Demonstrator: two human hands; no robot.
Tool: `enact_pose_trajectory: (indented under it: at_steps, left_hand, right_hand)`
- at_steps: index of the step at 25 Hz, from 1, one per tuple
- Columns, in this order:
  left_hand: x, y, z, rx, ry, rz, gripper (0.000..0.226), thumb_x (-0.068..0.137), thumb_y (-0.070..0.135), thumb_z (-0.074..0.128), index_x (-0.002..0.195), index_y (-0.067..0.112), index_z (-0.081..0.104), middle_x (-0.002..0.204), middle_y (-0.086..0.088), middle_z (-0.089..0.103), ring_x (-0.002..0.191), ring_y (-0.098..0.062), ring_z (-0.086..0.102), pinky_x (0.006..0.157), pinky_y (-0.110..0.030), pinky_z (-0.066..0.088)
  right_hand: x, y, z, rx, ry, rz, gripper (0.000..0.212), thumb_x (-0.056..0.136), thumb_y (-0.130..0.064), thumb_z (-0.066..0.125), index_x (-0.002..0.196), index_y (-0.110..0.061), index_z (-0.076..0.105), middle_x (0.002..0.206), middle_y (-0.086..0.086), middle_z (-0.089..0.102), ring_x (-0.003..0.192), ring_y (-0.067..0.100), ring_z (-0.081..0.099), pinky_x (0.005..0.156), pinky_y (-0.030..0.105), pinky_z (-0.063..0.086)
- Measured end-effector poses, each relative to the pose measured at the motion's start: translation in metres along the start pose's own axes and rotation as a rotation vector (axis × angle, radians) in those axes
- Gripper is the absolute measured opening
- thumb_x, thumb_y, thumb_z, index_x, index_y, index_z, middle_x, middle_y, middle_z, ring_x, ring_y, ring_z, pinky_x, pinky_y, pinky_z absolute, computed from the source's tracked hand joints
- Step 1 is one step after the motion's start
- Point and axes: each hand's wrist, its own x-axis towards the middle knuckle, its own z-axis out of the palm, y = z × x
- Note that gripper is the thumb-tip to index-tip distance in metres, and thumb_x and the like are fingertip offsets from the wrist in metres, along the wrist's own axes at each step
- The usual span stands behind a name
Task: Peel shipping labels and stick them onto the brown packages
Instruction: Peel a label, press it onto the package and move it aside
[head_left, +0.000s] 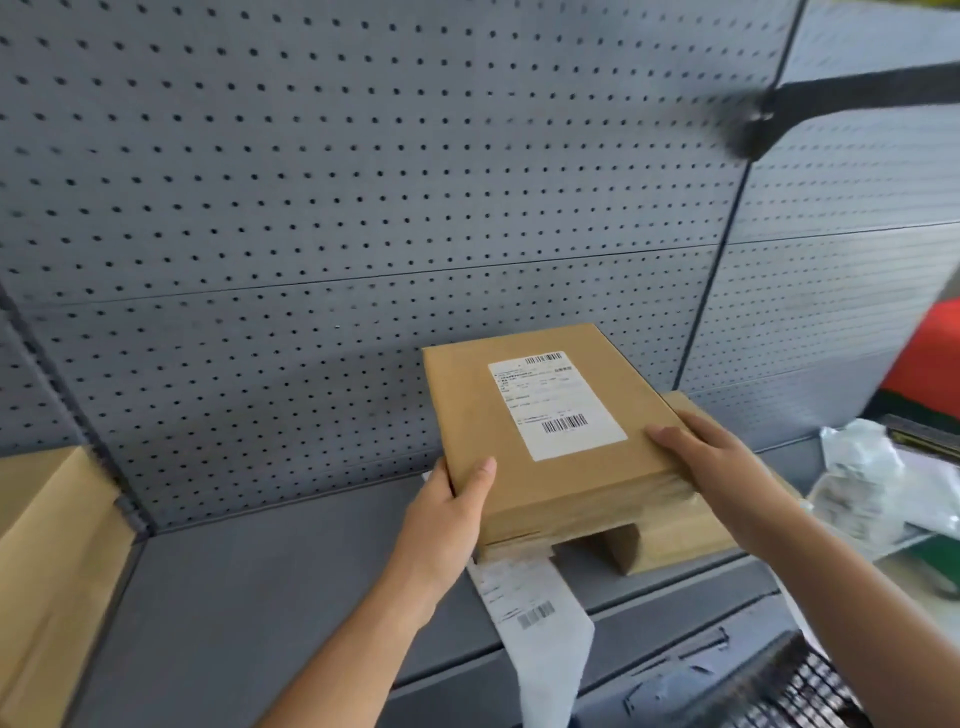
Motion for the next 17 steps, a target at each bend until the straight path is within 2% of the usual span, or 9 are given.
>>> enact_pose_trajectory:
  at_steps: [1, 3, 6, 8, 10, 14, 17]
  left_hand:
    - [0.007, 0.003, 0.014, 0.017, -0.026, 0.016, 0.046, 0.099, 0.055, 0.051, 0.142, 0.039, 0.051, 0.126, 0.026, 0.063, 0.112, 0.006, 0.057, 0.085, -0.017, 0.041]
    - [0.019, 0.009, 0.042, 0.057, -0.082, 0.032, 0.049, 0.098, 0.060, 0.050, 0.142, 0.038, 0.051, 0.126, 0.023, 0.063, 0.115, 0.001, 0.057, 0.091, -0.024, 0.042]
    - [0.037, 0.014, 0.081, 0.127, -0.143, 0.048, 0.053, 0.096, 0.065, 0.048, 0.139, 0.036, 0.051, 0.126, 0.017, 0.064, 0.116, -0.007, 0.060, 0.099, -0.032, 0.046]
    - [0.049, 0.016, 0.106, 0.145, -0.156, 0.047, 0.054, 0.096, 0.066, 0.047, 0.140, 0.035, 0.051, 0.129, 0.013, 0.065, 0.118, -0.011, 0.060, 0.104, -0.037, 0.047]
    - [0.057, 0.018, 0.126, 0.158, -0.151, 0.035, 0.055, 0.097, 0.064, 0.046, 0.141, 0.033, 0.050, 0.130, 0.010, 0.064, 0.118, -0.014, 0.059, 0.104, -0.035, 0.045]
    - [0.070, 0.014, 0.157, 0.192, -0.135, 0.010, 0.056, 0.099, 0.061, 0.044, 0.142, 0.026, 0.050, 0.128, 0.005, 0.064, 0.105, -0.013, 0.055, 0.092, -0.027, 0.039]
    - [0.077, 0.006, 0.172, 0.222, -0.147, -0.027, 0.059, 0.100, 0.060, 0.043, 0.143, 0.020, 0.049, 0.134, -0.001, 0.062, 0.106, -0.015, 0.054, 0.091, -0.027, 0.038]
  right_hand:
    - [0.006, 0.002, -0.016, -0.002, 0.032, 0.003, 0.037, 0.088, -0.045, 0.065, 0.122, -0.030, 0.066, 0.110, -0.007, 0.073, 0.104, 0.017, 0.066, 0.096, 0.037, 0.050]
    - [0.017, 0.008, -0.046, -0.001, 0.065, -0.001, 0.033, 0.089, -0.044, 0.065, 0.117, -0.029, 0.069, 0.106, -0.005, 0.076, 0.103, 0.021, 0.069, 0.102, 0.045, 0.049]
    - [0.034, 0.019, -0.086, 0.004, 0.130, 0.020, 0.025, 0.089, -0.040, 0.065, 0.110, -0.027, 0.072, 0.100, -0.002, 0.077, 0.099, 0.024, 0.071, 0.098, 0.044, 0.052]
    - [0.044, 0.026, -0.106, 0.010, 0.163, 0.032, 0.022, 0.090, -0.039, 0.065, 0.108, -0.028, 0.073, 0.096, -0.004, 0.077, 0.095, 0.021, 0.070, 0.088, 0.037, 0.054]
    - [0.055, 0.034, -0.122, 0.013, 0.172, 0.052, 0.022, 0.089, -0.040, 0.065, 0.107, -0.030, 0.073, 0.097, -0.004, 0.077, 0.094, 0.020, 0.070, 0.082, 0.034, 0.052]
    - [0.074, 0.053, -0.143, 0.005, 0.186, 0.067, 0.013, 0.090, -0.038, 0.065, 0.098, -0.035, 0.074, 0.095, -0.006, 0.076, 0.096, 0.019, 0.069, 0.089, 0.036, 0.053]
    - [0.082, 0.069, -0.152, -0.019, 0.165, 0.093, 0.012, 0.091, -0.037, 0.064, 0.098, -0.034, 0.073, 0.100, -0.004, 0.076, 0.099, 0.019, 0.068, 0.093, 0.033, 0.052]
